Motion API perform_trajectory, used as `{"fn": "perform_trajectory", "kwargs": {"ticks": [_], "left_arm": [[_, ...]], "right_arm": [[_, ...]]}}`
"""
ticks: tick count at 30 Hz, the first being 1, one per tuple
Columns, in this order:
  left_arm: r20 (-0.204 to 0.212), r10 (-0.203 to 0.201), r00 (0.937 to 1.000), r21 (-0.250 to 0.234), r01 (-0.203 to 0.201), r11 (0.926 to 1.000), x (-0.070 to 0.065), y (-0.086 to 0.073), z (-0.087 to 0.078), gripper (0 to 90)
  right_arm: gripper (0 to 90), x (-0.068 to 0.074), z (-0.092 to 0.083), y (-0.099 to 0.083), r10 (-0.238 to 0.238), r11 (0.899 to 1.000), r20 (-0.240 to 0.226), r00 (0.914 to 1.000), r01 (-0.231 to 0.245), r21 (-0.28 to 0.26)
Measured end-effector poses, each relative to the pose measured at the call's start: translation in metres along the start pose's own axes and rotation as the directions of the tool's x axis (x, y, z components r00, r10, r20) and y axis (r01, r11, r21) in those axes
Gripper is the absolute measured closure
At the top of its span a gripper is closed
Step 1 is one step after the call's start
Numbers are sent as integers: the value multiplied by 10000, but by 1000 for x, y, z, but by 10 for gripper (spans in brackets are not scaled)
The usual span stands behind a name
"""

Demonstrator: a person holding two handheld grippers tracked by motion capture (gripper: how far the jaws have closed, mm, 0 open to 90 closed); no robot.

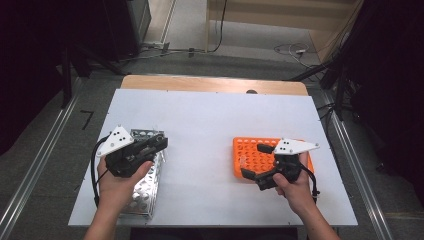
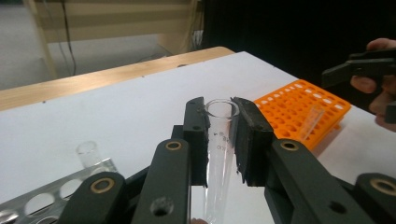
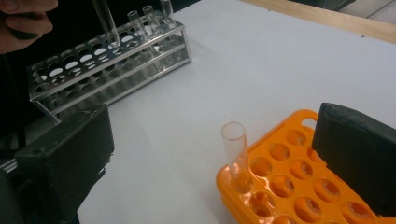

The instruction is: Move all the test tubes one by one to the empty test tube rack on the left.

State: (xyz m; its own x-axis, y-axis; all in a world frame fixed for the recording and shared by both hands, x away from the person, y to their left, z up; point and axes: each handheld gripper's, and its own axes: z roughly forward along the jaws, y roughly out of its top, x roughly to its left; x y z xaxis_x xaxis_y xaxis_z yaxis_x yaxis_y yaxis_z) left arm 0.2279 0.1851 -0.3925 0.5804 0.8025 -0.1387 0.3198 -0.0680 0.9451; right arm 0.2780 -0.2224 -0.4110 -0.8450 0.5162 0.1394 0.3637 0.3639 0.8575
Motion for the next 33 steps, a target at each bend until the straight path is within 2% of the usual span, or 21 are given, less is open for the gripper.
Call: {"fn": "perform_trajectory", "kwargs": {"ticks": [11, 18, 26, 33], "left_arm": [[-773, -109, 9969, -82, 103, 9999, 17, -7, -5, 759], [-1174, -64, 9931, -19, 62, 10000, 22, -13, -4, 758], [-1559, 131, 9877, 141, -110, 9998, 25, -20, -1, 758], [-1690, 242, 9853, 301, -193, 9994, 25, -23, 1, 758]], "right_arm": [[0, -17, -15, -6, 280, 9995, 364, 9989, -275, -140], [0, -26, -20, -9, 475, 9988, 576, 9972, -468, -141], [0, -29, -21, -11, 523, 9986, 665, 9964, -515, -143], [0, -27, -20, -11, 480, 9988, 746, 9961, -473, -108]]}}
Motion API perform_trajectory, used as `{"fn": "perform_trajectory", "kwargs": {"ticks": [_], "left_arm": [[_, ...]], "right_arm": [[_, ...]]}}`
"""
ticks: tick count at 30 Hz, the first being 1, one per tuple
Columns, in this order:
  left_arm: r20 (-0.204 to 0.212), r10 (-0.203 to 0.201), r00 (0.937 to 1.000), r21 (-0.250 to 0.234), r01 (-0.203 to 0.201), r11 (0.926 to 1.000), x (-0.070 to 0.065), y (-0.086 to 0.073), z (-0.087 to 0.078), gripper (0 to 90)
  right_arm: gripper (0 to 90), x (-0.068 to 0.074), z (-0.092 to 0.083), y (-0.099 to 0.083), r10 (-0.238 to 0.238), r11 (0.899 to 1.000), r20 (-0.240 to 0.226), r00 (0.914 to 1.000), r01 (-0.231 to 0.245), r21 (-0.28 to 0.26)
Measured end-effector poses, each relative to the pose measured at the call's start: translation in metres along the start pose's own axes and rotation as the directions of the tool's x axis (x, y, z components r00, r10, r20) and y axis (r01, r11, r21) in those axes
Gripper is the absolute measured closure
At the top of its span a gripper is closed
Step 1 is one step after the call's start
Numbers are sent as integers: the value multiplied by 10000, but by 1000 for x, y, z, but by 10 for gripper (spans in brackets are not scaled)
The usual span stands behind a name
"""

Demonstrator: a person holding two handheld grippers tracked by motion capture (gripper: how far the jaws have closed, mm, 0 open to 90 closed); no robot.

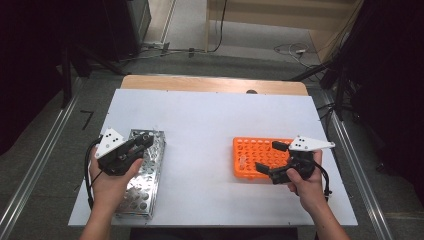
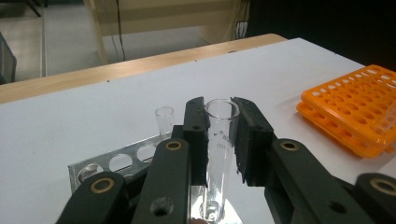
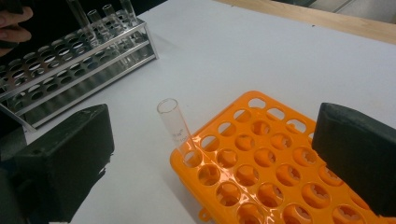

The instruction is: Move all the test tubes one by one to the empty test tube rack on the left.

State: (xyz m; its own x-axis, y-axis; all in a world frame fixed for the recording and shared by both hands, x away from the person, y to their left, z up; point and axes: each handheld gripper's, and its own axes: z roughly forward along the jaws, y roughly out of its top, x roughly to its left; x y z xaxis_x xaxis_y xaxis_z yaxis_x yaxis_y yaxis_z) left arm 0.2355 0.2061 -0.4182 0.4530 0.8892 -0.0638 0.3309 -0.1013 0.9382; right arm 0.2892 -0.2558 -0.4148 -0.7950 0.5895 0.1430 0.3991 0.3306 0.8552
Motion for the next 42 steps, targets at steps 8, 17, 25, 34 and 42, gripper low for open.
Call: {"fn": "perform_trajectory", "kwargs": {"ticks": [8, 17, 25, 34, 42], "left_arm": [[-161, 290, 9995, 572, -280, 9980, -4, -4, 3, 756], [-235, -114, 9997, 1204, 141, 9926, -2, -9, 7, 755], [-281, -221, 9994, 1827, 269, 9828, -2, -11, 12, 755], [-349, 18, 9994, 2418, 67, 9703, -5, -13, 18, 754], [-40, -68, 10000, 2884, 76, 9575, -2, -13, 21, 707]], "right_arm": [[0, -1, 1, -1, 41, 10000, 42, 10000, -42, 27], [0, -1, 3, -2, 49, 9999, 80, 10000, -50, 122], [0, -1, 5, -3, 9, 9998, 102, 9999, -11, 190], [0, -1, 7, -3, -12, 9997, 120, 9999, 9, 253], [0, -1, 8, -4, 29, 9995, 75, 10000, -31, 302]]}}
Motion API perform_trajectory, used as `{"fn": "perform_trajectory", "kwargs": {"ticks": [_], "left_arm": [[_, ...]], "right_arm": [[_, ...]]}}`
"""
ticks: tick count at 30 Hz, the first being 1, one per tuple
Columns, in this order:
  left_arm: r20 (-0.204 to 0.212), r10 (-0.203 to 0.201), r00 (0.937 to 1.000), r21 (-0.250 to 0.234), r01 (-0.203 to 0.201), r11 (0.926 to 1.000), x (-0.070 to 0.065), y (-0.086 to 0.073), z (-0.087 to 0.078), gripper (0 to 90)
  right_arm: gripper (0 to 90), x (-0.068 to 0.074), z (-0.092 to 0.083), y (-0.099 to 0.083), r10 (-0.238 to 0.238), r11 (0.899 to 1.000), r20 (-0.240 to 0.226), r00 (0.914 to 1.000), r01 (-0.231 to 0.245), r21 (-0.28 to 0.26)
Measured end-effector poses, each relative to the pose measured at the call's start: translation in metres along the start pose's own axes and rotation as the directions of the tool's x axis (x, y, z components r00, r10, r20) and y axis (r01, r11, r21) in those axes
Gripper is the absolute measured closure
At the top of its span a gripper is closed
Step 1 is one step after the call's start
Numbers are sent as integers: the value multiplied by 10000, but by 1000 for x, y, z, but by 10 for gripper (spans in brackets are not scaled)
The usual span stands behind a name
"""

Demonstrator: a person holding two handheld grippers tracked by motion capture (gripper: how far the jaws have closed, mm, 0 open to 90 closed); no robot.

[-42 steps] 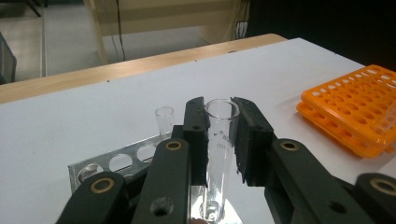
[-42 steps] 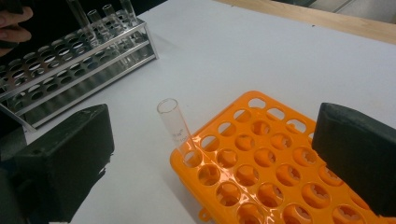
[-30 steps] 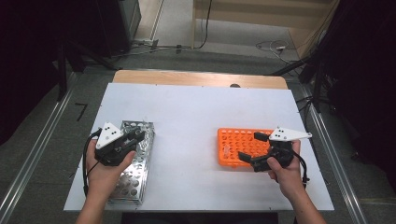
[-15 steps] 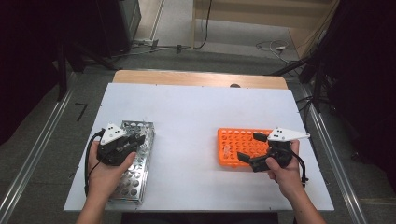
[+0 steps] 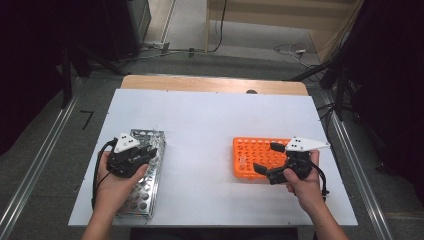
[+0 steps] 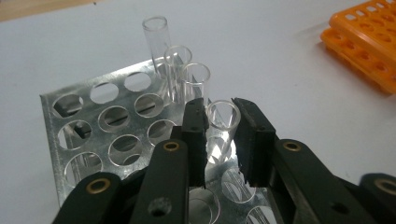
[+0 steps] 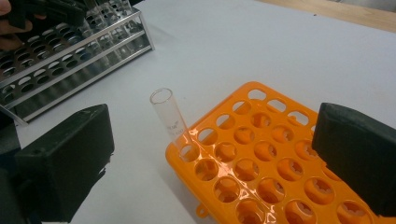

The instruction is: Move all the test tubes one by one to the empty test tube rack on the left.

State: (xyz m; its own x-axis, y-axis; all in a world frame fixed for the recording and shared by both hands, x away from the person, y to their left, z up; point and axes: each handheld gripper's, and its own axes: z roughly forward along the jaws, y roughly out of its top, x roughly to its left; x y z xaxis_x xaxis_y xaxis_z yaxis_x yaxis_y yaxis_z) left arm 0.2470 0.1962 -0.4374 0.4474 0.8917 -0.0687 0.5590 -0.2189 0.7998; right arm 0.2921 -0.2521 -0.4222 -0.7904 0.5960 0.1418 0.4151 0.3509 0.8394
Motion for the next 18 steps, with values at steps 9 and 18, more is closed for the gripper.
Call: {"fn": "perform_trajectory", "kwargs": {"ticks": [9, 18], "left_arm": [[651, -299, 9974, -376, 324, 9988, 4, 3, -5, 382], [628, -626, 9961, -819, 676, 9943, 4, 7, -11, 76]], "right_arm": [[0, -1, 0, 0, 1, 10000, -16, 10000, -2, -62], [0, 2, 2, 0, -42, 10000, -103, 9999, 42, -7]]}}
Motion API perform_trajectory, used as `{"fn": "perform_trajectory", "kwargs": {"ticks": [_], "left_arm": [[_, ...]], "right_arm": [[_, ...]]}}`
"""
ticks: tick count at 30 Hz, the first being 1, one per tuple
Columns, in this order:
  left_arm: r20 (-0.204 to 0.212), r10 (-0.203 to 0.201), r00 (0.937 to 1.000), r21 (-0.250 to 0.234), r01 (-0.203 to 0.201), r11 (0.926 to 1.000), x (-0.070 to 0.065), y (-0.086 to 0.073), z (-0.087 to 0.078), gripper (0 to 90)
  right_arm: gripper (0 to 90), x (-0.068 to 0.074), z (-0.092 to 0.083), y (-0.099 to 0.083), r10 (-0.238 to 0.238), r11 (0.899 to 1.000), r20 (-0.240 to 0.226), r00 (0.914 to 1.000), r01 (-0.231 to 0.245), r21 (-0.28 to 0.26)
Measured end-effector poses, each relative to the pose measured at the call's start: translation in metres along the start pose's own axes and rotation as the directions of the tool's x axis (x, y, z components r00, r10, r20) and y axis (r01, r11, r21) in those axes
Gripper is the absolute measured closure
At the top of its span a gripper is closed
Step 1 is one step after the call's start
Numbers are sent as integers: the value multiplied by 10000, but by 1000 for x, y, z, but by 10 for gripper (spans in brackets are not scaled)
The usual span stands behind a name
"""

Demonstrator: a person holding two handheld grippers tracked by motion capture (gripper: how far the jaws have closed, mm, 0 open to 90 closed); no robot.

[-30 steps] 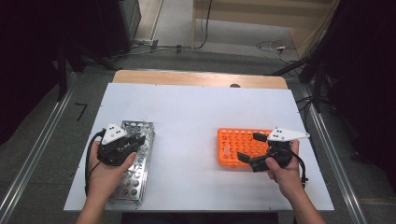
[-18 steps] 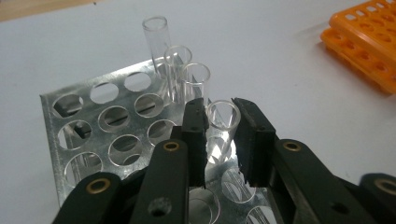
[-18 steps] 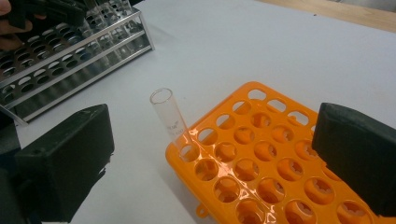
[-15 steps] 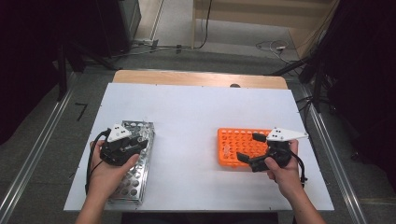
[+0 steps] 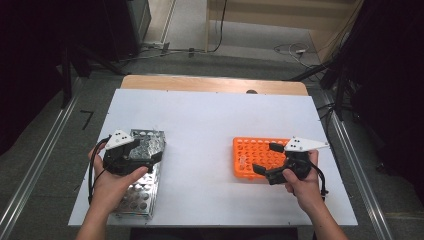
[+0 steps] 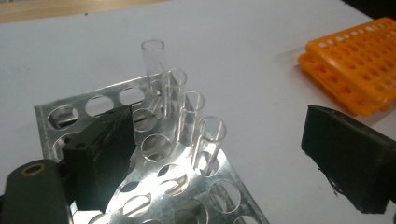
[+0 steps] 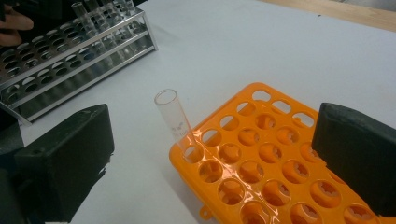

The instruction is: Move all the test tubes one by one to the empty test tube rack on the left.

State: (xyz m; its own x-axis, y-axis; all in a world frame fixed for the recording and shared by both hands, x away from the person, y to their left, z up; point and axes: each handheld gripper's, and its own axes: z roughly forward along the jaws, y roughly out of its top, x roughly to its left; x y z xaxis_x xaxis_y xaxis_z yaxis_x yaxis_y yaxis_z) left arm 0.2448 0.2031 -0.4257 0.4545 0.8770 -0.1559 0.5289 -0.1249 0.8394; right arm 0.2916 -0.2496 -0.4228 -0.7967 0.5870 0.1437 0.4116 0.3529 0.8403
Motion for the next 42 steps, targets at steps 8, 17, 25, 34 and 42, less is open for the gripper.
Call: {"fn": "perform_trajectory", "kwargs": {"ticks": [8, 17, 25, 34, 42], "left_arm": [[231, 105, 9997, -375, -96, 9993, -10, 7, -5, 1], [590, 491, 9971, -923, -435, 9948, -28, 14, -8, 0], [1165, 788, 9901, -1158, -653, 9911, -48, 18, -3, 0], [1670, 1073, 9801, -1048, -906, 9904, -71, 16, 11, 0], [2087, 1187, 9707, -887, -1021, 9908, -84, 13, 21, 0]], "right_arm": [[0, 5, 7, -1, -66, 9999, -117, 9999, 68, 150], [0, 8, 14, -3, 71, 9996, -349, 9994, -62, 262], [61, 11, 22, -5, 112, 9991, -774, 9969, -81, 411], [299, 13, 35, -11, 342, 9954, -721, 9968, -276, 916], [507, 17, 46, -13, 58, 9922, -397, 9992, -8, 1250]]}}
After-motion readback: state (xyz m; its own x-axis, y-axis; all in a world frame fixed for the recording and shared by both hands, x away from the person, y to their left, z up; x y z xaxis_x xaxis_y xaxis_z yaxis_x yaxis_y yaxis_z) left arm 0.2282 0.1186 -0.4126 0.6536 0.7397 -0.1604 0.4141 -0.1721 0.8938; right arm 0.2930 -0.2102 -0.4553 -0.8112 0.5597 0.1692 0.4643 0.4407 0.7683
